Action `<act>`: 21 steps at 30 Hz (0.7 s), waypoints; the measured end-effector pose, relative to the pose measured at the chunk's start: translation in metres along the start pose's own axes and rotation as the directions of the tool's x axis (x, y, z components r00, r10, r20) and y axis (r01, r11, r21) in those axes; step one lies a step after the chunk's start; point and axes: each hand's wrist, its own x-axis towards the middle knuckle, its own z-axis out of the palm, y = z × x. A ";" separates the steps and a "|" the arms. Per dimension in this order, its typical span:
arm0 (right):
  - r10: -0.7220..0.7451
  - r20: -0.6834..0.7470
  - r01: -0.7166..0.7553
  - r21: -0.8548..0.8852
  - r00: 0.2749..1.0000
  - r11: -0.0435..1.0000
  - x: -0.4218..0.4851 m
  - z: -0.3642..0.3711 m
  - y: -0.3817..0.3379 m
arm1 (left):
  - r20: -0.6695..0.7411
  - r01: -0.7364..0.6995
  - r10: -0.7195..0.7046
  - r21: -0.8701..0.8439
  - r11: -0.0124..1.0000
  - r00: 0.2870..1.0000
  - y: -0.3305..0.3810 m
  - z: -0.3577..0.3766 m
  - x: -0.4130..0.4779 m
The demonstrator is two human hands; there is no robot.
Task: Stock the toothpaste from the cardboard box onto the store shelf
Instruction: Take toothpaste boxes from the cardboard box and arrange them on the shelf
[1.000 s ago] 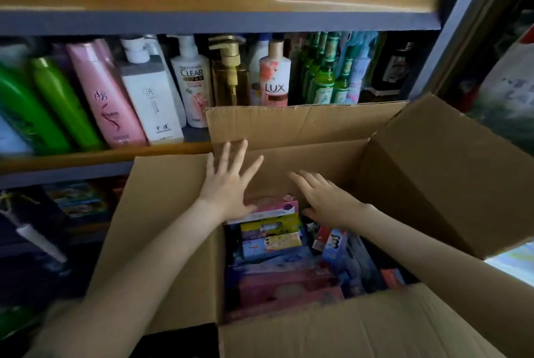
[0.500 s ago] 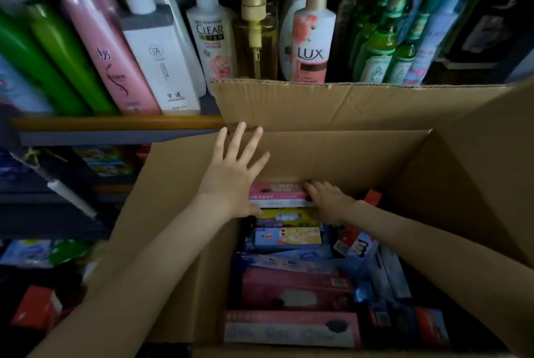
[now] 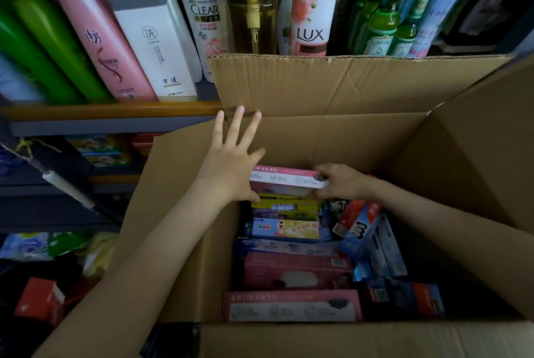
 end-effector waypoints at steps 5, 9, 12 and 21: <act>-0.076 0.067 0.045 0.381 0.995 0.923 -0.058 -0.024 -0.017 | -0.019 -0.064 0.062 -0.182 0.981 0.998 -0.004 -0.007 -0.002; -0.040 0.133 -0.025 0.453 0.990 0.891 -0.069 -0.016 -0.013 | -0.059 -0.127 0.115 -0.303 0.944 0.992 -0.011 -0.006 -0.001; 0.037 0.213 -0.128 0.432 0.976 0.893 -0.067 0.000 -0.004 | -0.060 -0.140 0.127 -0.334 0.932 0.990 -0.012 -0.006 -0.001; 0.154 0.412 -0.088 -0.174 0.898 0.981 -0.061 0.046 -0.001 | -0.100 -0.117 0.087 -0.353 0.928 0.991 -0.013 0.001 0.003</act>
